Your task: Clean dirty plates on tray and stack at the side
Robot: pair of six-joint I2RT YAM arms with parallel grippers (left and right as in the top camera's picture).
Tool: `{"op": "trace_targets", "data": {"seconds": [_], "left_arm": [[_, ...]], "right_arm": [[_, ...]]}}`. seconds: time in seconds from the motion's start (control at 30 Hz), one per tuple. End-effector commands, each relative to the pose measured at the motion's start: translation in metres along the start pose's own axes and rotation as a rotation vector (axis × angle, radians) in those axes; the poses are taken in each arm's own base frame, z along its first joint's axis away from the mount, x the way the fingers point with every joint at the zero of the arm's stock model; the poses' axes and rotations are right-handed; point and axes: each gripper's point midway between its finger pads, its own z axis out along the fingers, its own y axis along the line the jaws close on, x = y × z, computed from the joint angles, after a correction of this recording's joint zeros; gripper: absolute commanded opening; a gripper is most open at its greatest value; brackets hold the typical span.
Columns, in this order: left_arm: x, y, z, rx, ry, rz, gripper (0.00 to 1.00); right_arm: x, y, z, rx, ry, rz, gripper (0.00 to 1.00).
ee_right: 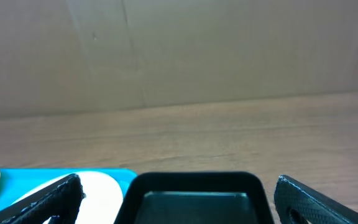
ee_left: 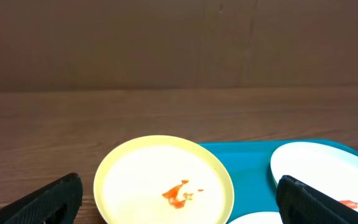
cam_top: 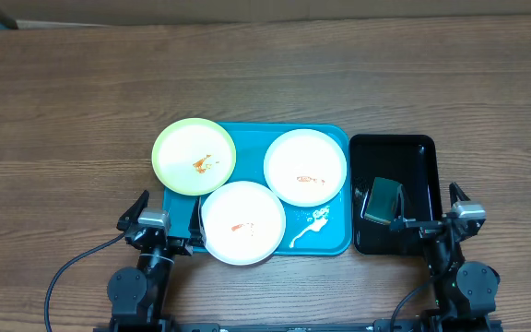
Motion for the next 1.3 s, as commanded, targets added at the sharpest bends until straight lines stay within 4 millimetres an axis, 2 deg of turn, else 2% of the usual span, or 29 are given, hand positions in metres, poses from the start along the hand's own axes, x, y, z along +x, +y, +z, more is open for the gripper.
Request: {"op": "trace_targets", "data": {"seconds": [0.0, 0.17, 0.3, 0.47, 0.63, 0.83, 1.03, 1.27], "left_arm": [[0.001, 0.001, 0.000, -0.004, -0.002, -0.002, 1.00], [0.001, 0.001, -0.001, -0.007, 0.007, -0.133, 1.00], [-0.001, 0.001, -0.003, -0.010, 0.026, -0.143, 1.00], [-0.003, -0.001, -0.015, -0.022, 0.130, -0.156, 1.00], [-0.016, -0.002, -0.021, -0.033, 0.218, -0.167, 1.00], [-0.019, -0.002, -0.020, -0.055, 0.415, -0.191, 1.00], [-0.025, -0.002, -0.012, -0.079, 0.635, -0.217, 1.00], [-0.025, -0.021, -0.011, 0.000, 0.875, -0.292, 1.00]], "right_arm": [[-0.002, 0.004, 0.000, -0.027, -0.018, 0.030, 1.00], [0.005, 0.003, 0.000, -0.024, 0.013, 0.103, 1.00], [0.004, 0.004, -0.001, -0.019, 0.036, 0.133, 1.00], [0.001, 0.004, -0.004, -0.002, 0.124, 0.134, 1.00], [-0.007, 0.006, -0.002, 0.010, 0.239, 0.137, 1.00], [-0.011, 0.014, 0.006, 0.007, 0.435, 0.149, 1.00], [0.000, 0.018, 0.015, 0.033, 0.708, 0.169, 1.00], [0.010, 0.025, 0.030, 0.032, 0.939, 0.202, 1.00]]}}
